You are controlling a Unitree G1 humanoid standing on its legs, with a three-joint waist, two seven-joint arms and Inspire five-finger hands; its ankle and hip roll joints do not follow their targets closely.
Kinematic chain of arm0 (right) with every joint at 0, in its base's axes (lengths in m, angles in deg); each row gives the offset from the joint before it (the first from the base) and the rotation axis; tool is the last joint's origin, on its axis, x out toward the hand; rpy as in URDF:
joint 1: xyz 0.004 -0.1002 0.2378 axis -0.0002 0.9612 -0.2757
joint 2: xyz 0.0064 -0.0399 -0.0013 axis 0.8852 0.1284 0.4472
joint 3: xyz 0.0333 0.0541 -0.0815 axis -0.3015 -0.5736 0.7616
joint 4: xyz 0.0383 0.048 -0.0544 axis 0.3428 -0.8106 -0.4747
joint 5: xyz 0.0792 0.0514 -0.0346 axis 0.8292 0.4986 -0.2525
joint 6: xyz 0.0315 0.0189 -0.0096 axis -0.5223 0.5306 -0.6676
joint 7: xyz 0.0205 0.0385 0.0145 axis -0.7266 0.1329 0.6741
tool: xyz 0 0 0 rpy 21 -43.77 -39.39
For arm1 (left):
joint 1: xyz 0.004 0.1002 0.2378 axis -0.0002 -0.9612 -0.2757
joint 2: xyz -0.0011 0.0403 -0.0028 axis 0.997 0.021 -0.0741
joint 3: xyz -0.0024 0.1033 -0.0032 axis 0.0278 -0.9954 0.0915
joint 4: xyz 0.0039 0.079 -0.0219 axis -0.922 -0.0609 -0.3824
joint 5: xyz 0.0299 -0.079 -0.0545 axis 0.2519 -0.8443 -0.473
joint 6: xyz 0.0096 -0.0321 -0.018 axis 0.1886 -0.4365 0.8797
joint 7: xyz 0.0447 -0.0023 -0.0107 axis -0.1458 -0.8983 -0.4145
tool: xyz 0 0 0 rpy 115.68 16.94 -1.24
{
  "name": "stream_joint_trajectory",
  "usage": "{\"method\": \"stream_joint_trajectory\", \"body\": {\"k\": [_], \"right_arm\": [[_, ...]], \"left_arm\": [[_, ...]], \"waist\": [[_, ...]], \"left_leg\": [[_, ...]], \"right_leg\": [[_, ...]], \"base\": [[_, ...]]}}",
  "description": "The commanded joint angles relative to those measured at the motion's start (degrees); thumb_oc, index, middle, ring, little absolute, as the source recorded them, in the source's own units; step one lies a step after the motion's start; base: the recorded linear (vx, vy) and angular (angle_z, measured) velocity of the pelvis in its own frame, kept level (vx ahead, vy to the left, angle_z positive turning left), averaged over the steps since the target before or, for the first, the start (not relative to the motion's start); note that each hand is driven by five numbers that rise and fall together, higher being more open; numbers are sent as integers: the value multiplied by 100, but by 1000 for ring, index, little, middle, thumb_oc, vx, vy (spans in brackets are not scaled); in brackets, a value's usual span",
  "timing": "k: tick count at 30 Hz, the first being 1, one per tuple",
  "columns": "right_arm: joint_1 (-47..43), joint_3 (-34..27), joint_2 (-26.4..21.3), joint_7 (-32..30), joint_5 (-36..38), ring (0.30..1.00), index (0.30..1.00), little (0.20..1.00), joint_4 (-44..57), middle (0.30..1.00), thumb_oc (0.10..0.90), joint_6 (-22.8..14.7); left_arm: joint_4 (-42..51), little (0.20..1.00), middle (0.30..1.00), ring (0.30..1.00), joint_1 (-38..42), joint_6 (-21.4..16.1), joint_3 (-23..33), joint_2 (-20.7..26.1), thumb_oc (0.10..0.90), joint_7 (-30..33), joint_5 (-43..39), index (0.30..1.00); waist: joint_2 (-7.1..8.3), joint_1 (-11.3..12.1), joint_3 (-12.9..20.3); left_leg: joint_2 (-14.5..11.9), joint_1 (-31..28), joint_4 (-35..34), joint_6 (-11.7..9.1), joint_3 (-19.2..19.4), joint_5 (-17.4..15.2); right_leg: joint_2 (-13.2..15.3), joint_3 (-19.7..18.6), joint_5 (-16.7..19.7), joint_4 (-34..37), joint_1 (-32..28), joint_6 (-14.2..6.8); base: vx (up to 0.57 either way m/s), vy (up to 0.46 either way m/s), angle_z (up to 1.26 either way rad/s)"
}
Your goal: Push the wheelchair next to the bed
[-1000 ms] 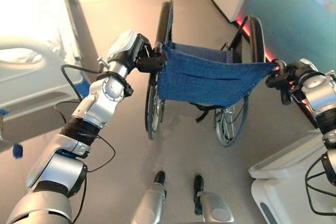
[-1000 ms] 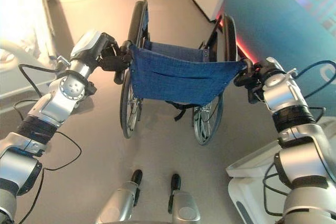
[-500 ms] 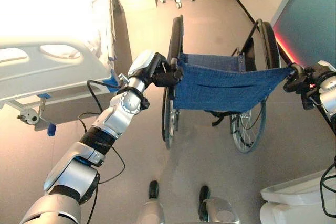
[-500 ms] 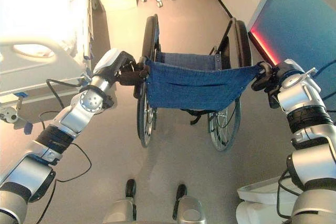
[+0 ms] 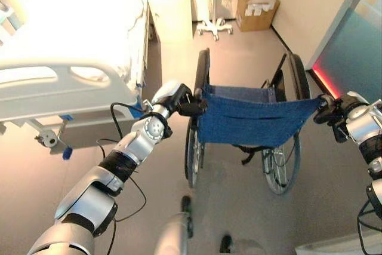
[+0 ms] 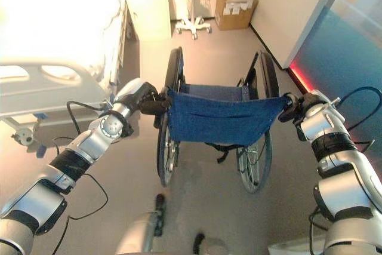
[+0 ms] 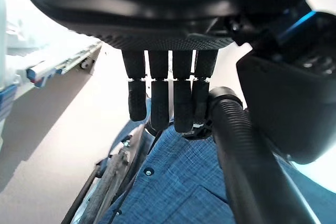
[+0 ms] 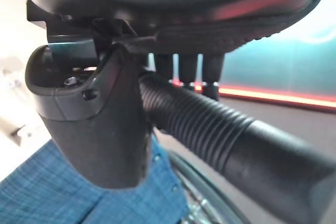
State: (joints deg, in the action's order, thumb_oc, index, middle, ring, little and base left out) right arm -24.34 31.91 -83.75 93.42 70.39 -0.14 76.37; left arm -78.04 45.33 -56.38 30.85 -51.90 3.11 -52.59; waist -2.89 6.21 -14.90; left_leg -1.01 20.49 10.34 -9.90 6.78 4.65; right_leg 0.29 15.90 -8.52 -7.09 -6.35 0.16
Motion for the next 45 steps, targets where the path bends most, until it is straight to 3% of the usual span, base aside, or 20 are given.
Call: {"method": "stream_joint_trajectory", "body": {"k": [1, 3, 6, 7, 9, 12, 13, 15, 18, 22, 24, 26, 28, 29, 31, 36, 38, 40, 44, 45], "right_arm": [[-1141, 833, 887, -92, -550, 300, 300, 300, 932, 300, 400, -1438], [-1078, 779, 1030, -68, -505, 300, 300, 300, 955, 300, 400, -1465], [-664, 668, 1056, -148, -328, 300, 300, 300, 1038, 300, 400, -1739], [-558, 644, 1044, -177, -244, 300, 300, 300, 1118, 300, 400, -1761], [-455, 616, 1041, -165, -191, 300, 300, 300, 1179, 300, 400, -1797], [-589, 602, 1165, -293, -121, 300, 300, 300, 1005, 300, 400, -1838], [-666, 614, 1215, -397, -83, 300, 300, 300, 947, 300, 400, -1834], [-965, 687, 1288, -572, 98, 300, 300, 300, 895, 300, 400, -1722], [-1217, 778, 1168, -511, 144, 300, 300, 300, 971, 300, 400, -1443], [-1388, 837, 1080, -414, 256, 300, 300, 300, 1145, 300, 400, -997], [-1503, 877, 1026, -442, 443, 300, 300, 300, 1214, 300, 400, -757], [-1550, 825, 983, -298, 537, 300, 300, 300, 1189, 300, 400, -666], [-1572, 787, 920, -262, 611, 300, 300, 300, 1179, 300, 400, -761], [-1547, 747, 830, -220, 627, 300, 300, 300, 1223, 300, 400, -784], [-1572, 740, 787, -243, 620, 300, 300, 300, 1218, 300, 400, -865], [-1573, 785, 767, -106, 474, 300, 300, 300, 1221, 300, 400, -1172], [-1552, 797, 771, -46, 432, 300, 300, 300, 1161, 300, 400, -1279], [-1442, 788, 781, 73, 272, 300, 300, 300, 1175, 300, 400, -1387], [-1365, 891, 747, 84, 217, 300, 300, 300, 1033, 300, 400, -1678], [-1267, 868, 770, 74, 186, 300, 300, 300, 1044, 300, 400, -1684]], "left_arm": [[-185, 300, 300, 300, -299, 215, -181, 259, 400, -51, 340, 300], [-312, 300, 300, 300, -361, 199, -126, 345, 400, -146, 295, 300], [-340, 300, 300, 300, -462, 317, -109, 491, 400, -377, 408, 300], [-414, 300, 300, 300, -507, 289, -90, 502, 400, -416, 490, 300], [-590, 300, 300, 300, -582, 233, -115, 470, 400, -374, 504, 300], [-794, 300, 300, 300, -448, 149, -204, 403, 400, -315, 532, 300], [-830, 300, 300, 300, -349, 151, -260, 417, 400, -295, 560, 300], [-871, 300, 300, 300, -75, 151, -348, 481, 400, -233, 555, 300], [-804, 300, 300, 300, -37, 125, -403, 420, 400, -171, 517, 300], [-721, 300, 300, 300, -97, 101, -406, 324, 400, -215, 562, 300], [-669, 300, 300, 300, -197, 126, -383, 195, 400, -144, 733, 300], [-708, 300, 300, 300, -290, 162, -354, 87, 400, 9, 582, 300], [-687, 300, 300, 300, -337, 269, -297, 43, 400, 101, 447, 300], [-652, 300, 300, 300, -352, 356, -273, 7, 400, 172, 320, 300], [-679, 300, 300, 300, -315, 392, -262, -52, 400, 253, 294, 300], [-843, 300, 300, 300, -191, 470, -239, -236, 400, 496, 149, 300], [-843, 300, 300, 300, -187, 488, -229, -285, 400, 492, 115, 300], [-921, 300, 300, 300, -186, 469, -213, -375, 400, 485, 85, 300], [-1052, 300, 300, 300, -231, 387, -188, -456, 400, 430, 80, 300], [-1084, 300, 300, 300, -260, 407, -182, -508, 400, 367, 142, 300]], "waist": [[290, 491, -624], [395, 554, -520], [568, 662, -240], [584, 664, -166], [573, 594, -156], [495, 491, -304], [504, 475, -371], [629, 275, -670], [712, 53, -764], [767, -5, -733], [841, -41, -675], [836, -93, -599], [824, -155, -577], [767, -260, -611], [722, -315, -637], [492, -463, -663], [403, -531, -574], [319, -676, -385], [348, -741, -254], [391, -702, -252]], "left_leg": [[672, -461, -243, 1013, 108, 147], [636, -516, -32, 1231, 95, -163], [618, -622, -42, 1453, 77, -319], [571, -675, -51, 1491, 83, -344], [521, -866, -48, 1499, -12, -438], [476, -1071, 16, 1404, -438, -573], [455, -1119, 32, 1377, -567, -620], [521, -1247, 189, 1402, -879, -941], [600, -1414, 508, 1351, -1303, -1406], [546, -1530, 731, 1226, -1606, -1694], [417, -1584, 784, 1145, -1771, -1749], [180, -1651, 799, 1056, -1768, -1699], [-297, -1823, 727, 845, -1543, -1542], [-651, -1921, 598, 738, -1336, -1278], [-828, -1954, 483, 675, -1248, -1078], [-1141, -2097, 23, 493, -1194, -360], [-1275, -2301, -193, 409, -1107, -128], [-1443, -2488, -160, 303, -968, 343], [-1413, -2510, 339, 275, -797, 619], [-1290, -2375, 508, 338, -783, 579]], "right_leg": [[-576, -873, -27, -411, -232, -192], [-491, -846, -104, -898, -275, -257], [-373, -801, 377, -1954, -338, -575], [-326, -748, 727, -2259, -210, -737], [3, -570, 858, -2554, 144, -853], [387, -484, 721, -1844, 699, -785], [509, -513, 830, -1578, 966, -776], [964, -685, 1436, -950, 1808, -870], [1330, -1127, 1753, 251, 2161, -993], [1392, -1310, 1859, 626, 2032, -1067], [1262, -1445, 1740, 522, 1920, -1116], [1198, -1414, 1597, -32, 1944, -1071], [1245, -1093, 1428, -459, 1999, -1016], [1167, -957, 1263, -627, 1988, -884], [1126, -855, 1179, -725, 2009, -829], [885, -616, 858, -842, 1945, -591], [810, -535, 772, -841, 1910, -519], [709, -402, 701, -807, 1924, -410], [626, -226, 666, -620, 1700, -273], [545, -206, 644, -485, 1451, -232]], "base": [[299, 140, -167], [397, 86, -125], [411, 36, 5], [339, 9, 47], [342, -28, 7], [210, -183, -13], [153, -441, -26], [182, -413, -7], [378, -315, 46], [478, -404, 36], [429, -403, 85], [406, -349, 88], [356, -320, 90], [308, -295, 59], [202, -228, 60], [219, -195, 51], [223, -129, 45], [192, -140, 24], [228, -179, 38], [382, -258, 22]]}}
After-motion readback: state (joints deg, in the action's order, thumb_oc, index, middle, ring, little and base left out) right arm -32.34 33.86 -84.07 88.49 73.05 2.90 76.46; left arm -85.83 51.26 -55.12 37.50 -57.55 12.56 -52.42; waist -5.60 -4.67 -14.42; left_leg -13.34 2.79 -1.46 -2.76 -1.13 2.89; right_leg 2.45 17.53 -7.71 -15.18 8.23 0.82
